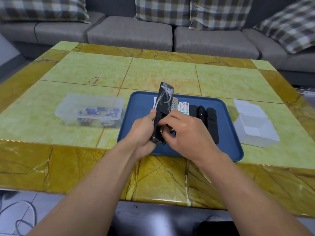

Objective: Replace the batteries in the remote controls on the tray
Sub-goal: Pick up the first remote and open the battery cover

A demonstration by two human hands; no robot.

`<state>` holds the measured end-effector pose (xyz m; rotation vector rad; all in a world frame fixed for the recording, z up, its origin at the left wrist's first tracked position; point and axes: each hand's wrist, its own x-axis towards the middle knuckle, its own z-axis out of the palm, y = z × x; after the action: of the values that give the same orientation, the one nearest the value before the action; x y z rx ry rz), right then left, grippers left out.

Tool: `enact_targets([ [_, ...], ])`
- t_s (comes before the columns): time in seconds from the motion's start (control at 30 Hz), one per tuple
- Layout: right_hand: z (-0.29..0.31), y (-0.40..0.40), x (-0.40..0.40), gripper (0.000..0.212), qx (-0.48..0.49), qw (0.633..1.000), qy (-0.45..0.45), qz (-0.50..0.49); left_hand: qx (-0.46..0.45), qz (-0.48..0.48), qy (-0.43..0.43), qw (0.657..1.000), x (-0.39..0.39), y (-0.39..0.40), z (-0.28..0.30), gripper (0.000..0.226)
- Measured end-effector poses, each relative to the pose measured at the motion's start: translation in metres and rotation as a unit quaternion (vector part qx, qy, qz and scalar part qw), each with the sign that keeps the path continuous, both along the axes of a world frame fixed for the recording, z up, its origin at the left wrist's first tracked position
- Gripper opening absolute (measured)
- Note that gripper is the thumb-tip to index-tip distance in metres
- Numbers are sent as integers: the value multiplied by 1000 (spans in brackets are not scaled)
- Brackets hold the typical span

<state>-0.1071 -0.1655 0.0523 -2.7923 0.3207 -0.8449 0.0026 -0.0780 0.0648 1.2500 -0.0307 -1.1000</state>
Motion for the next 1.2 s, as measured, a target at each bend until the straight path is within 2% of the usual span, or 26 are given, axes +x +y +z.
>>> enact_targets([
  [0.17,3,-10,-3,18,-53,996,45,60,-8,-1,1,1000,6,-2,1,40],
  [0.27,2,-16,-9,17,-54,996,19,70,-6,-12,-20,1000,5,-2,3,40],
  [0.33,3,-18,-17,17,4,998,-26,61,-12,-5,-31,999,4,-4,3,41],
  [0.4,10,-27,-28,19,119,989,-80,-27,-12,-7,-47,999,1,-8,2,44],
  [0.5,18,-67,-55,28,216,940,-123,-233,-16,-25,-62,998,-7,-13,2,46],
  [0.6,15,-108,-94,26,219,884,-97,-402,-34,-45,-69,996,-22,-21,5,45],
  [0.7,-3,-124,-117,15,156,861,14,-483,-38,-55,-71,995,-36,-28,7,43],
  [0.87,-18,-134,-116,24,150,849,166,-479,-65,-61,-54,995,-50,-37,10,46],
  [0.97,-22,-137,-116,28,153,850,193,-465,-76,-60,-51,994,-53,-40,11,47],
  [1.1,-20,-136,-120,28,145,858,169,-463,-73,-60,-56,994,-53,-41,10,48],
  [1.2,-3,-124,-114,16,127,897,39,-422,-70,-59,-60,994,-50,-42,9,46],
])
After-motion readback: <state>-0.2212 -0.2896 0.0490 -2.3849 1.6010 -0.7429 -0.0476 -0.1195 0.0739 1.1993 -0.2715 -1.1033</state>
